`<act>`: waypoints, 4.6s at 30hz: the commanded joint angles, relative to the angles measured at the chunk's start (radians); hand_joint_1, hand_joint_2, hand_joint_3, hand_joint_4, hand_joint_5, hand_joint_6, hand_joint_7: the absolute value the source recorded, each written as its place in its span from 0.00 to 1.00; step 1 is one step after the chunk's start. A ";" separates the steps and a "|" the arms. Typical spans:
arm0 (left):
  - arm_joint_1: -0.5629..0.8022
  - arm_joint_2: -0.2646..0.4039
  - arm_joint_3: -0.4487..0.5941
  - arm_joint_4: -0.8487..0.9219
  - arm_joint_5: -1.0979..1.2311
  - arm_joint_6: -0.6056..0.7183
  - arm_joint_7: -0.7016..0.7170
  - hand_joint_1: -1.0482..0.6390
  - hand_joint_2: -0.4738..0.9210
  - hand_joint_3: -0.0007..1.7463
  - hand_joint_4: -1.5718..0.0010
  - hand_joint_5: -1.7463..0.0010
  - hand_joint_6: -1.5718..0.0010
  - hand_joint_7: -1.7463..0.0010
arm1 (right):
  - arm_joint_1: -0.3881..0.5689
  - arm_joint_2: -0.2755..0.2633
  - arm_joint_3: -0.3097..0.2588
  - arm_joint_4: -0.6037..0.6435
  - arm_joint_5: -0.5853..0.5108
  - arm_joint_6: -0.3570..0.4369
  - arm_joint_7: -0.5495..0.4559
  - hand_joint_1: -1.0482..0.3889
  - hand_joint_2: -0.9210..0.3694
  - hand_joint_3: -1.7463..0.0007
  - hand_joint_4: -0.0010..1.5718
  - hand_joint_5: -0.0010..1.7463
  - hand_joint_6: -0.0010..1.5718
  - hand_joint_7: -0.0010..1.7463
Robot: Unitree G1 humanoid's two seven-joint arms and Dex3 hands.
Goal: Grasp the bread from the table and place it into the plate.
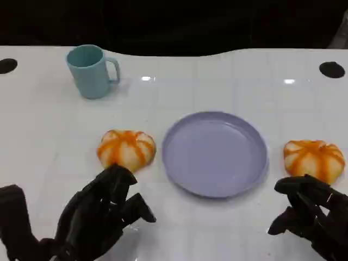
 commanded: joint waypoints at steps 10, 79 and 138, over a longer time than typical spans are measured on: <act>0.002 0.012 0.001 -0.004 0.001 -0.007 -0.002 0.32 1.00 0.28 0.59 0.00 0.71 0.03 | -0.001 -0.010 -0.004 -0.013 -0.001 0.002 -0.007 0.42 0.00 0.84 0.37 0.84 0.35 0.62; -0.807 0.297 -0.596 0.876 1.448 -0.436 0.232 0.39 0.88 0.00 0.92 0.94 0.87 0.99 | -0.001 -0.011 -0.005 -0.022 0.010 0.009 -0.006 0.41 0.00 0.84 0.38 0.83 0.34 0.67; -1.056 0.149 -0.512 1.154 1.161 -0.837 0.589 0.53 0.74 0.59 0.48 0.00 0.59 0.00 | -0.012 -0.020 -0.019 -0.015 0.011 0.039 -0.014 0.41 0.00 0.85 0.39 0.83 0.34 0.67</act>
